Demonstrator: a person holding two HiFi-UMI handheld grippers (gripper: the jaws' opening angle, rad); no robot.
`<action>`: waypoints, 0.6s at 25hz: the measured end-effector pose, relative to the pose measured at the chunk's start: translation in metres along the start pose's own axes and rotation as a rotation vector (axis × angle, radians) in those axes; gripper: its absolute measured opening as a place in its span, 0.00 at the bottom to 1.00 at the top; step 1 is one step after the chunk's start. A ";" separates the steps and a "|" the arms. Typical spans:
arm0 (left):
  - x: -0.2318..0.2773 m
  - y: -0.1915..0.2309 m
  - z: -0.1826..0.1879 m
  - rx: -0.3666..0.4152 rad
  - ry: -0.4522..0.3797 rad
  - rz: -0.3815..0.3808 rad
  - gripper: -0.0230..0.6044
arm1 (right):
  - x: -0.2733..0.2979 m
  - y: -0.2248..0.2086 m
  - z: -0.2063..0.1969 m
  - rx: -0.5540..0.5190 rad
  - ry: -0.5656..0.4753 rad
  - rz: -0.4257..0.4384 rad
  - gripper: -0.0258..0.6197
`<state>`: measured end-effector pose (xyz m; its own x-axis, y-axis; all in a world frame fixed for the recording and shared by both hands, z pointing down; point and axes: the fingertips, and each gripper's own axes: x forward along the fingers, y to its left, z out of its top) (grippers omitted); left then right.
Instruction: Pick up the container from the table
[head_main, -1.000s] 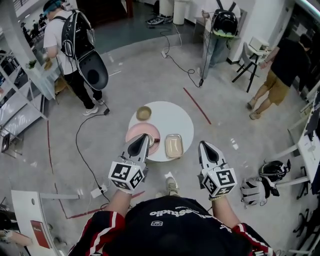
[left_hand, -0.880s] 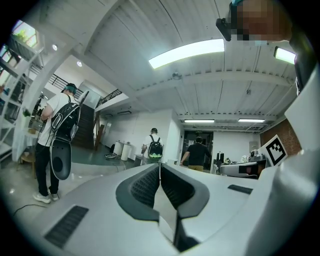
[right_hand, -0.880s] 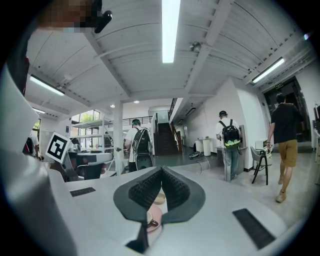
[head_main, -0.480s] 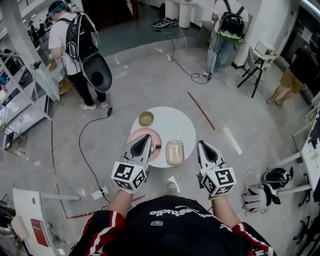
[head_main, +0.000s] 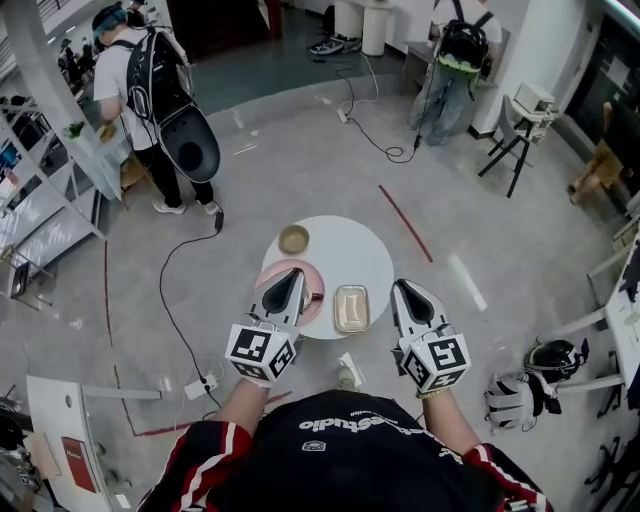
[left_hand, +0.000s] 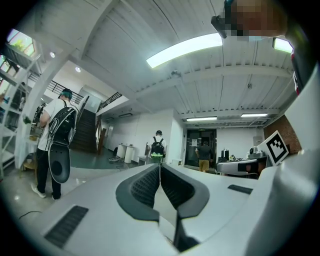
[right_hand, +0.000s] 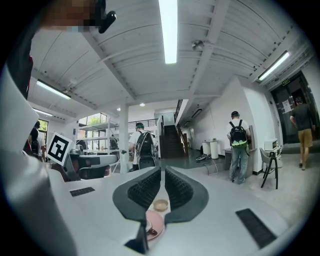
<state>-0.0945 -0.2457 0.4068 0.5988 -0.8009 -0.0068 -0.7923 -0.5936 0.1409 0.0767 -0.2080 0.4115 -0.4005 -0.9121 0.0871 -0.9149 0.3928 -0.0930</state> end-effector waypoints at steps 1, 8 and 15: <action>0.001 0.000 0.000 0.003 0.001 0.001 0.08 | 0.002 -0.001 0.000 0.001 0.001 0.002 0.09; 0.016 0.000 -0.005 0.003 0.011 -0.008 0.08 | 0.012 -0.010 -0.003 0.006 0.004 0.001 0.20; 0.029 0.001 -0.010 0.002 0.014 -0.009 0.08 | 0.023 -0.023 -0.016 0.018 0.026 0.003 0.28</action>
<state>-0.0771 -0.2690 0.4168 0.6076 -0.7943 0.0056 -0.7870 -0.6010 0.1391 0.0877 -0.2361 0.4315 -0.4047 -0.9076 0.1122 -0.9127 0.3933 -0.1107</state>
